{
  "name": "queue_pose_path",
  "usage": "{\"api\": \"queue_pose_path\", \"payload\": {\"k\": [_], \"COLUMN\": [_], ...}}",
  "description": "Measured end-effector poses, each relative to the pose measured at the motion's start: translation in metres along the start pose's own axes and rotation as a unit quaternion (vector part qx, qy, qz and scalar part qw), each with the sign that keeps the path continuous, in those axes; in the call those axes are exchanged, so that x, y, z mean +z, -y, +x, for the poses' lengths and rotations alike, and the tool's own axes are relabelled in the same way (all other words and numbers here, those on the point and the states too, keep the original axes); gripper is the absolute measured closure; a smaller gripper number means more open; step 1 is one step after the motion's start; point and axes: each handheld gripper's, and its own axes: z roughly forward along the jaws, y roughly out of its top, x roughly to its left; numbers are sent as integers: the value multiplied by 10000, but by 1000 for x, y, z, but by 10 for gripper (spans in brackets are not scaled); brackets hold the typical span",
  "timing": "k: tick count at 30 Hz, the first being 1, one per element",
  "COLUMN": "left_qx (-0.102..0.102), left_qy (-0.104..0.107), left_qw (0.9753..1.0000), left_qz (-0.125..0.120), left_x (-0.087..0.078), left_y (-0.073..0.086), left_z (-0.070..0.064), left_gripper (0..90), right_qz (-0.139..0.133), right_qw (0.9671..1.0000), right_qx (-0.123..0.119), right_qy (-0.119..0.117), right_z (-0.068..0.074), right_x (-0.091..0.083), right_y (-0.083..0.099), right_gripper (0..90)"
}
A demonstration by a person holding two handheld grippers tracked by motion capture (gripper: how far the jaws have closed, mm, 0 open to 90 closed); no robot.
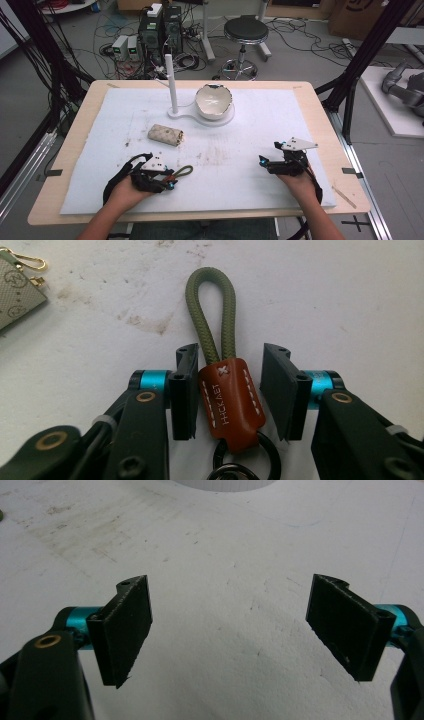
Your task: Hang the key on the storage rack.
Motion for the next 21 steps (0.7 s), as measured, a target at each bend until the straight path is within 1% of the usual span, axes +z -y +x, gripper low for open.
{"api": "queue_pose_path", "payload": {"k": [2, 3, 5, 8, 12, 14, 19, 21], "left_qx": [34, 19, 16, 90, 66, 15, 4, -5], "left_qy": [24, 28, 31, 28, 23, 3, -37, -105], "left_qw": [10000, 10000, 10000, 9999, 10000, 10000, 9999, 9996], "left_qz": [16, 16, 45, 54, 56, -28, -164, -243], "left_x": [0, 0, 0, 0, -1, -1, -7, -12], "left_y": [0, 0, -1, -2, -3, -3, -4, -5], "left_z": [-1, -1, -1, -2, -2, -2, -1, -1], "left_gripper": [631, 648, 660, 674, 687, 689, 690, 690], "right_qz": [5, 7, 21, 20, 30, 4, 13, 26], "right_qw": [10000, 10000, 10000, 10000, 10000, 10000, 10000, 10000], "right_qx": [-1, -7, 26, -18, -17, 3, -19, -43], "right_qy": [-8, -1, -16, -20, -23, -15, -11, -16], "right_z": [0, 0, 1, 1, 2, 2, 2, 2], "right_x": [0, 1, 1, 1, 1, 1, 1, 1], "right_y": [0, 0, 0, 0, -1, -1, 0, 0], "right_gripper": [188, 188, 188, 188, 188, 188, 188, 188]}}
